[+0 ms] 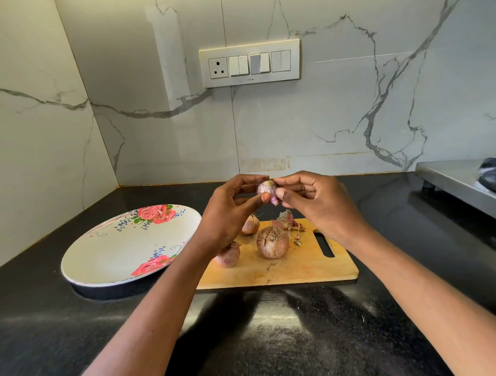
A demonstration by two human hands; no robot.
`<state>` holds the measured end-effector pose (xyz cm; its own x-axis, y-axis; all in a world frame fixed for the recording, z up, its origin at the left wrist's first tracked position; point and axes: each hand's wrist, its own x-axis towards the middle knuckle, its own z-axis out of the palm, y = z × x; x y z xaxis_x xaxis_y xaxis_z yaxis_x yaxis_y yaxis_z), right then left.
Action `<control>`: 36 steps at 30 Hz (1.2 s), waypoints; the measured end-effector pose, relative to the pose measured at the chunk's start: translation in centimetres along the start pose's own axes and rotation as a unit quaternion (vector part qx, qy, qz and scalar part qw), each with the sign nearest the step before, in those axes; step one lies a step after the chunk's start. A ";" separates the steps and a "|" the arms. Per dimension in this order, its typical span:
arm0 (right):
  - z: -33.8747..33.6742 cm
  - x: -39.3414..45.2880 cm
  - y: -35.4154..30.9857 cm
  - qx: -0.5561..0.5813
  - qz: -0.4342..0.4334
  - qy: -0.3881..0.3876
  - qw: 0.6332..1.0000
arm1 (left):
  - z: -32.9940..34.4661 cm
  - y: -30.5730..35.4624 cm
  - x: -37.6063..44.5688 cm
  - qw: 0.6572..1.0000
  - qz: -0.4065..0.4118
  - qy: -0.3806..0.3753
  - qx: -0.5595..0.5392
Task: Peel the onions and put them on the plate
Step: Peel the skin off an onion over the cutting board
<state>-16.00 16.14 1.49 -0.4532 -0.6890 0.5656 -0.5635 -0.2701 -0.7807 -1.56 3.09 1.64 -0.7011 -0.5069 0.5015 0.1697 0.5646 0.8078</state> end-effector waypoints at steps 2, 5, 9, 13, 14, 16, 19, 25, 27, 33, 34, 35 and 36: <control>0.0 -0.1 -0.1 -0.015 -0.009 -0.005 1.000 | -0.1 0.0 0.0 1.000 -0.002 0.001 0.001; 0.0 -0.1 -0.2 -0.015 -0.020 0.002 1.000 | -0.2 0.1 0.1 1.000 -0.003 -0.002 -0.002; 0.0 0.0 -0.1 -0.007 -0.021 -0.002 1.000 | -0.2 0.1 0.0 1.000 -0.007 -0.007 -0.012; 0.0 0.0 0.0 0.013 -0.014 0.006 1.000 | -0.2 0.2 0.0 1.000 -0.009 -0.010 -0.026; -0.1 0.0 -0.1 0.016 -0.011 0.010 1.000 | -0.2 0.3 0.0 0.999 -0.009 -0.010 -0.030; -0.3 0.1 -0.2 0.023 -0.002 0.005 1.000 | -0.2 0.4 0.0 0.999 -0.009 -0.007 -0.033; -0.5 0.1 -0.6 0.022 0.018 -0.020 0.999 | -0.2 0.4 0.0 0.999 -0.009 0.004 -0.034; -0.1 0.0 -0.8 0.053 0.061 -0.001 0.997 | -0.1 0.4 0.0 0.999 -0.008 0.020 -0.035; -0.1 -0.1 -0.9 0.062 0.070 0.002 0.996 | 0.0 0.3 0.0 0.999 -0.006 0.021 -0.029; 0.0 -0.4 -1.3 0.040 0.074 0.007 0.996 | 0.1 0.0 0.1 1.000 -0.001 0.020 -0.002; 0.0 -0.5 -1.3 0.026 0.068 0.010 0.997 | 0.1 -0.1 0.1 1.000 -0.002 0.019 -0.001; 0.1 -0.5 -1.3 0.007 0.061 0.013 0.998 | 0.1 -0.1 0.0 1.000 -0.003 0.019 -0.001; 0.2 -0.6 -1.3 -0.015 0.052 0.017 0.998 | 0.2 -0.2 0.0 1.000 -0.004 0.018 0.000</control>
<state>-14.87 16.73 2.09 -0.5328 -0.6889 0.4915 -0.5325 -0.1785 -0.8274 -1.73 3.10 1.48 -0.6770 -0.5350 0.5054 0.1633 0.5604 0.8120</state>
